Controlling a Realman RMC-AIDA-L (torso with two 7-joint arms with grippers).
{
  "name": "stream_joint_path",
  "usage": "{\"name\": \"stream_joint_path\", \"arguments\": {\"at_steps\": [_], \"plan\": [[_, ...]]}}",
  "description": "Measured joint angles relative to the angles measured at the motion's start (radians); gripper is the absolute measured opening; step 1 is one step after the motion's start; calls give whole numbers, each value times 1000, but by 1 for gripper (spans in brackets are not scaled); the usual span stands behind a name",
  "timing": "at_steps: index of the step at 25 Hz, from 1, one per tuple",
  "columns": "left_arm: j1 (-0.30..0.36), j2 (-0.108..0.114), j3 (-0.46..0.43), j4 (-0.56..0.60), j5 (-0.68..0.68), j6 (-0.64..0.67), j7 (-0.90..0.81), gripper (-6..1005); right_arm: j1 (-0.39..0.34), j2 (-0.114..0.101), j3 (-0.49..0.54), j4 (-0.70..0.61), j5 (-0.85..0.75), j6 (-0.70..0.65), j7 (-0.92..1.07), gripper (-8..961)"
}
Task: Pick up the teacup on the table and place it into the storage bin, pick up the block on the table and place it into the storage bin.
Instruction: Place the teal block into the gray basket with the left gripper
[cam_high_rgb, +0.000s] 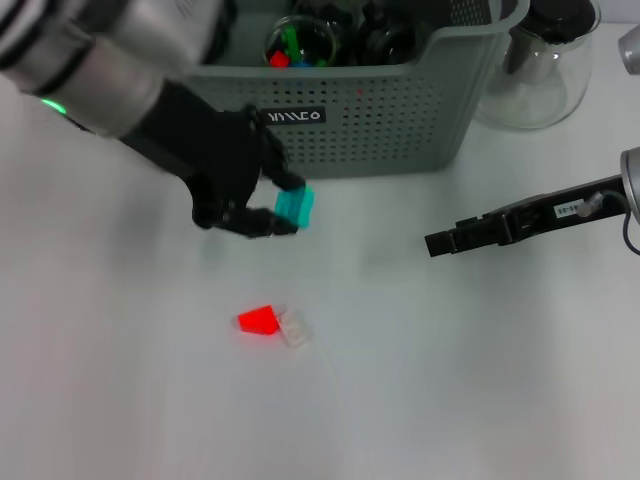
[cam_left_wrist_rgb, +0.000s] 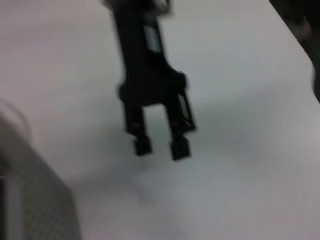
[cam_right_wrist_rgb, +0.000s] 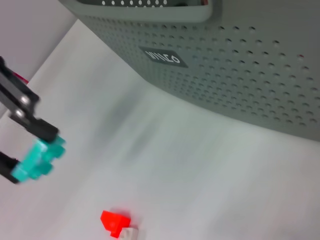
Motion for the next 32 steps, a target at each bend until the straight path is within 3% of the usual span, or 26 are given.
{"name": "stream_joint_path", "arguments": {"at_steps": [5, 9, 13, 21, 25, 32], "plan": [[7, 3, -159, 40, -131, 36, -201, 424, 0, -8, -3, 0, -2, -12, -15, 816], [5, 5, -212, 90, -195, -54, -422, 429, -1, -14, -5, -4, -3, -30, -28, 816], [8, 5, -169, 105, -185, -234, -625, 435, 4, -21, -24, -11, -3, -61, -69, 816], [-5, 1, 24, 68, -98, -539, -873, 445, 16, -50, -41, -60, -3, -127, -143, 816], [-48, 1, 95, -16, 8, -684, -979, 451, 26, -60, -41, -77, -3, -141, -152, 816], [-169, 5, 103, -225, 204, -805, -1077, 460, 34, -62, -41, -90, -3, -139, -158, 816]]}}
